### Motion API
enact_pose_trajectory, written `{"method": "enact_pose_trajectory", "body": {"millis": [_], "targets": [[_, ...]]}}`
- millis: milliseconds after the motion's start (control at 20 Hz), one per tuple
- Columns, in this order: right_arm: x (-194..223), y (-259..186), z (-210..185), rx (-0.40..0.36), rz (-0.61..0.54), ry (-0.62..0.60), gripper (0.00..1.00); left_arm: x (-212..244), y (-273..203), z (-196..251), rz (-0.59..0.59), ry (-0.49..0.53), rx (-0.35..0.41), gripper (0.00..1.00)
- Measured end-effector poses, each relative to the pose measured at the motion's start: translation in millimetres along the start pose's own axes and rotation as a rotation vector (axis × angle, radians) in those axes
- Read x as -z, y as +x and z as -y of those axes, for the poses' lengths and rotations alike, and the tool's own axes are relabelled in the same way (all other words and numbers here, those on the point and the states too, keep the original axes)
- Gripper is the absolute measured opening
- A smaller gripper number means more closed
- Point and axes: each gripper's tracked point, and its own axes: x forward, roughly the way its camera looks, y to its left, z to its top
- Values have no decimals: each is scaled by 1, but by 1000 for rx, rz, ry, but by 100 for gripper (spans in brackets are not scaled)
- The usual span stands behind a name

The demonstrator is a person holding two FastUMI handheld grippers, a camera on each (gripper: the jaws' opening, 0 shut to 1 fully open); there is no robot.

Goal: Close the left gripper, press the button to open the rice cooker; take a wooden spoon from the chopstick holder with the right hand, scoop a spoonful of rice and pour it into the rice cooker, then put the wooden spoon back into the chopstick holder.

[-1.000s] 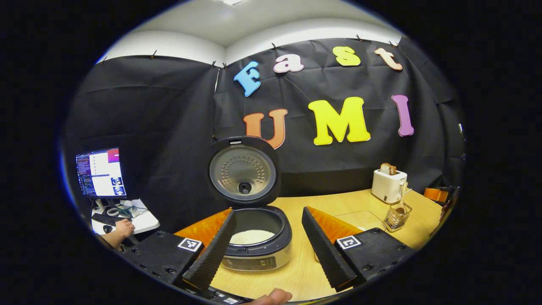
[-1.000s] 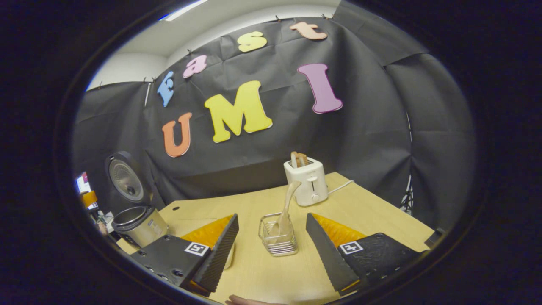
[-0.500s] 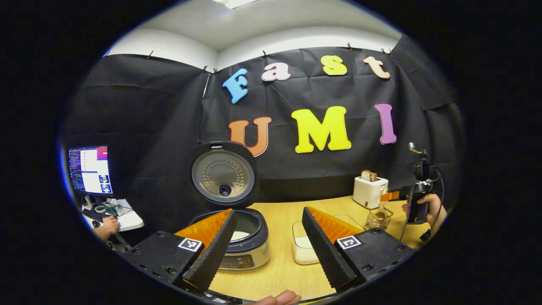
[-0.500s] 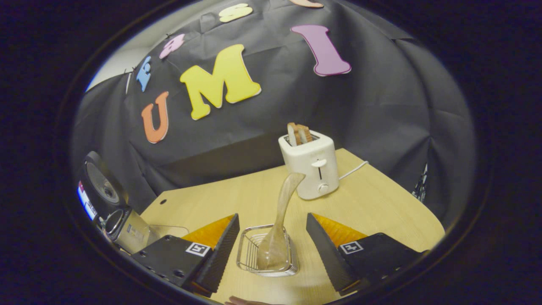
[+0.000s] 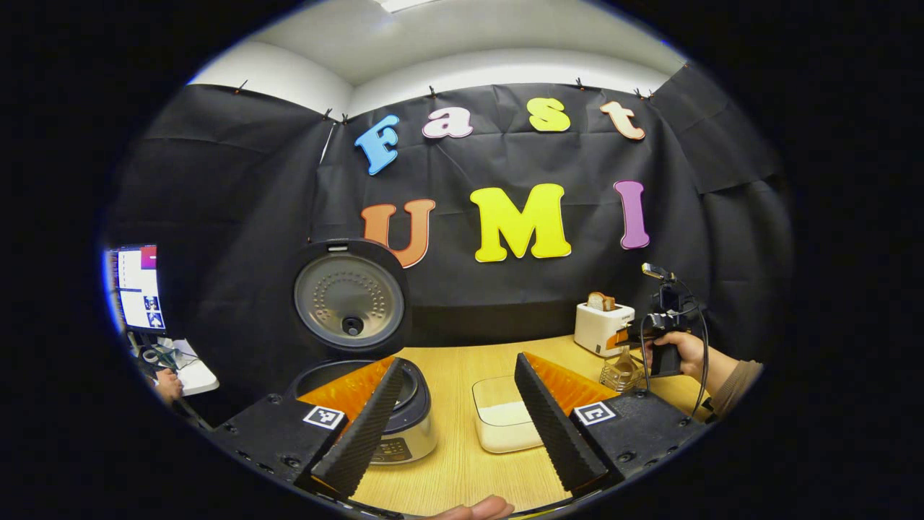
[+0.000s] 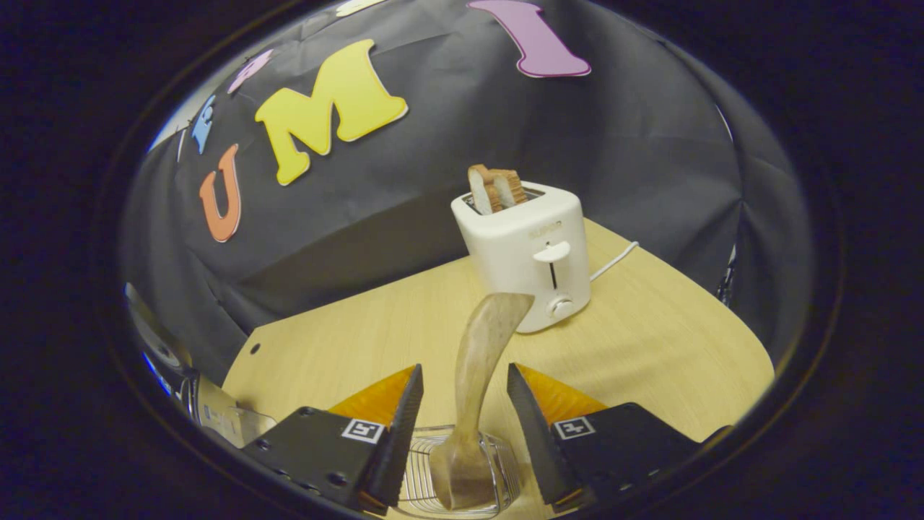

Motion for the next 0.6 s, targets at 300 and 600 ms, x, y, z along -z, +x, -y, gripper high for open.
{"method": "enact_pose_trajectory", "body": {"millis": [300, 600], "targets": [[-2, -4, -9, 21, 12, -60, 14, 2, 5, -26, -4, -13, -37, 99], [-21, -45, -28, 56, 138, -184, 10, -5, -3, -33, 13, -27, -33, 99]]}}
